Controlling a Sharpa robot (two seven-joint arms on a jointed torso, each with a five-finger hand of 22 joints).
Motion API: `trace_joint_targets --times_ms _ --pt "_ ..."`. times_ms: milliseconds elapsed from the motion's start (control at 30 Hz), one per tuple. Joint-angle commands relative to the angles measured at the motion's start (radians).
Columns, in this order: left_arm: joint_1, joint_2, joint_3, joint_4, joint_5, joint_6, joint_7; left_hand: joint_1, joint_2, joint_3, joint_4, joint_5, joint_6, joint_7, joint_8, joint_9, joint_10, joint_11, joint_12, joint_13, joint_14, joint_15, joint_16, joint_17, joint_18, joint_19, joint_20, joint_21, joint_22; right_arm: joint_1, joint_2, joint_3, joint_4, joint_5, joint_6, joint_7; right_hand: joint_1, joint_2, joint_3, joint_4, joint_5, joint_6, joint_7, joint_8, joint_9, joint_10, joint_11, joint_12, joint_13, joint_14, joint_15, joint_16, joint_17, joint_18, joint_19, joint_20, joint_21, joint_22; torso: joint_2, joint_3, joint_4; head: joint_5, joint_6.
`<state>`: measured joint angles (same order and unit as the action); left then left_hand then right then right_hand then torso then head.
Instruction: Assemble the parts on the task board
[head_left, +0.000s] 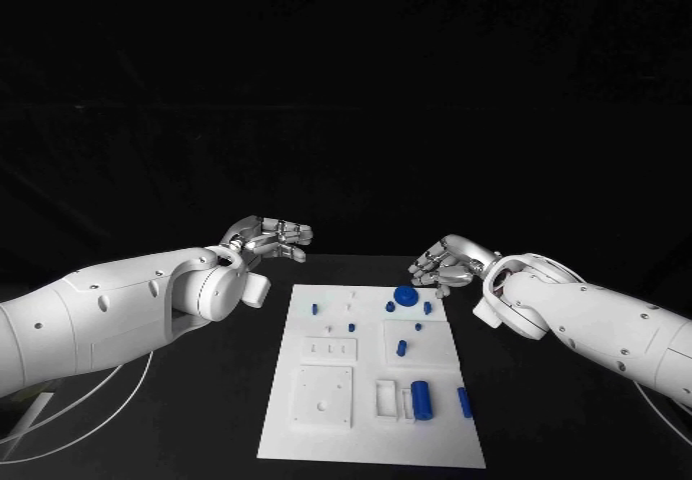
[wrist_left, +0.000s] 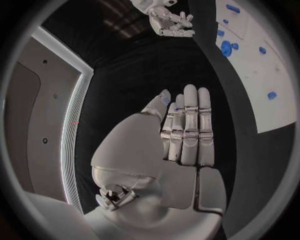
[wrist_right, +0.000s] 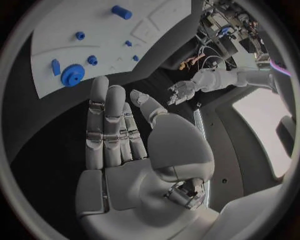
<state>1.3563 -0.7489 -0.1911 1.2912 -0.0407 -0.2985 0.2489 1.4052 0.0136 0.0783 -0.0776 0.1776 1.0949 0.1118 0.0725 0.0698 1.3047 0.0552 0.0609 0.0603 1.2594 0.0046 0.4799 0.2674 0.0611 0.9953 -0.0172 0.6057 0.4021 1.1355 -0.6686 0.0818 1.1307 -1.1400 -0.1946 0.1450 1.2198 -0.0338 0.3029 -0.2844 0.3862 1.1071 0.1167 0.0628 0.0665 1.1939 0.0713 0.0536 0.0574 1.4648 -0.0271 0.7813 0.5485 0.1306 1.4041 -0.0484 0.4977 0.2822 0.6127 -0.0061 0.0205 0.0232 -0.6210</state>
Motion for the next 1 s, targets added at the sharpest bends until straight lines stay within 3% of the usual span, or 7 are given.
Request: trace_joint_targets --times_ms 33,200,400,500,633,700,1000 --pt "0.004 -0.013 0.001 0.039 -0.039 0.027 0.003 -0.013 0.003 0.0 -0.009 -0.002 0.017 -0.004 0.0 0.003 0.009 -0.004 0.0 0.001 -0.016 0.002 0.013 0.002 -0.015 -0.02 0.002 0.018 0.018 0.006 0.005 0.002 0.008 -0.227 0.007 -0.085 -0.003 -0.017 0.026 0.002 -0.011 -0.001 0.005 0.0 -0.001 -0.006 0.004 0.005 0.001 0.0 0.0 0.044 0.023 0.018 -0.021 0.001 0.036 0.035 0.02 0.0001 0.0143 -0.011 0.004" --pt "0.007 -0.036 0.002 0.094 -0.049 0.03 0.006 -0.016 0.009 -0.006 -0.018 -0.002 0.036 -0.01 -0.002 0.011 0.02 -0.008 0.001 0.001 -0.022 0.002 0.017 -0.007 -0.016 -0.036 0.003 0.031 0.031 0.016 0.01 0.003 0.023 -0.34 0.016 -0.139 -0.004 -0.034 0.048 0.003 -0.028 -0.003 0.005 0.0 -0.001 -0.031 0.011 0.005 0.001 -0.01 0.007 0.085 0.032 0.033 -0.038 0.011 0.075 0.079 0.037 0.0004 0.0198 -0.021 0.012" --pt "0.007 -0.044 0.001 0.145 -0.054 0.036 0.009 -0.023 0.013 -0.008 -0.025 -0.002 -0.003 0.004 -0.006 0.005 -0.025 0.009 -0.001 0.0 -0.036 0.014 -0.013 -0.035 -0.012 -0.055 0.014 0.022 0.031 0.03 0.017 0.003 0.046 -0.477 0.022 -0.182 0.003 -0.047 0.05 0.004 -0.037 -0.01 0.005 0.0 -0.002 -0.052 0.017 0.004 0.001 -0.017 0.015 0.115 0.026 0.049 -0.052 0.024 0.096 0.113 0.057 -0.0046 0.0228 -0.024 0.02" --pt "0.007 -0.045 0.001 0.168 -0.054 0.038 0.011 -0.027 0.011 -0.006 -0.027 -0.002 -0.008 0.005 -0.005 0.004 -0.035 0.012 -0.001 0.0 -0.029 0.016 -0.029 -0.047 -0.007 -0.054 0.018 0.015 0.026 0.034 0.025 0.003 0.05 -0.53 0.018 -0.2 0.013 -0.056 0.052 0.004 -0.06 -0.015 0.003 -0.001 -0.002 -0.062 0.019 0.004 0.001 -0.02 0.018 0.126 0.019 0.058 -0.055 0.032 0.101 0.127 0.067 -0.0052 0.025 -0.027 0.025" --pt "0.007 -0.048 0.001 0.192 -0.055 0.042 0.012 -0.031 0.009 -0.002 -0.028 -0.004 -0.013 0.01 -0.005 0.003 -0.058 0.022 -0.002 0.0 -0.039 0.025 -0.065 -0.067 -0.006 -0.064 0.027 -0.004 0.015 0.036 0.035 0.003 0.052 -0.58 0.01 -0.221 0.017 -0.063 0.053 0.006 -0.072 -0.019 0.003 -0.001 -0.002 -0.066 0.02 0.004 0.001 -0.021 0.02 0.134 0.014 0.063 -0.056 0.037 0.102 0.135 0.075 -0.0045 0.0294 -0.03 0.027" --pt "0.007 -0.051 0.001 0.207 -0.055 0.045 0.011 -0.035 0.008 0.006 -0.03 -0.004 -0.015 0.011 -0.002 0.004 -0.068 0.025 -0.003 0.0 -0.013 0.031 -0.13 -0.101 0.001 -0.057 0.037 -0.036 -0.009 0.036 0.041 0.003 0.051 -0.603 0.009 -0.234 0.022 -0.068 0.058 0.006 -0.093 -0.02 0.001 -0.001 -0.002 -0.07 0.021 0.004 0.001 -0.022 0.022 0.138 0.011 0.064 -0.057 0.039 0.102 0.139 0.08 -0.0035 0.0313 -0.031 0.027" --pt "0.007 -0.061 0.001 0.249 -0.062 0.049 0.007 -0.04 0.001 0.006 -0.029 -0.008 -0.019 0.012 -0.005 0.003 -0.072 0.028 -0.003 -0.001 0.009 0.036 -0.204 -0.12 -0.003 -0.035 0.039 -0.079 -0.044 0.037 0.065 0.002 0.04 -0.659 0.011 -0.26 0.027 -0.082 0.085 0.015 -0.107 -0.021 0.002 -0.001 -0.003 -0.071 0.021 0.003 0.001 -0.027 0.023 0.159 -0.008 0.07 -0.054 0.043 0.096 0.165 0.101 -0.0045 0.041 -0.037 0.03"
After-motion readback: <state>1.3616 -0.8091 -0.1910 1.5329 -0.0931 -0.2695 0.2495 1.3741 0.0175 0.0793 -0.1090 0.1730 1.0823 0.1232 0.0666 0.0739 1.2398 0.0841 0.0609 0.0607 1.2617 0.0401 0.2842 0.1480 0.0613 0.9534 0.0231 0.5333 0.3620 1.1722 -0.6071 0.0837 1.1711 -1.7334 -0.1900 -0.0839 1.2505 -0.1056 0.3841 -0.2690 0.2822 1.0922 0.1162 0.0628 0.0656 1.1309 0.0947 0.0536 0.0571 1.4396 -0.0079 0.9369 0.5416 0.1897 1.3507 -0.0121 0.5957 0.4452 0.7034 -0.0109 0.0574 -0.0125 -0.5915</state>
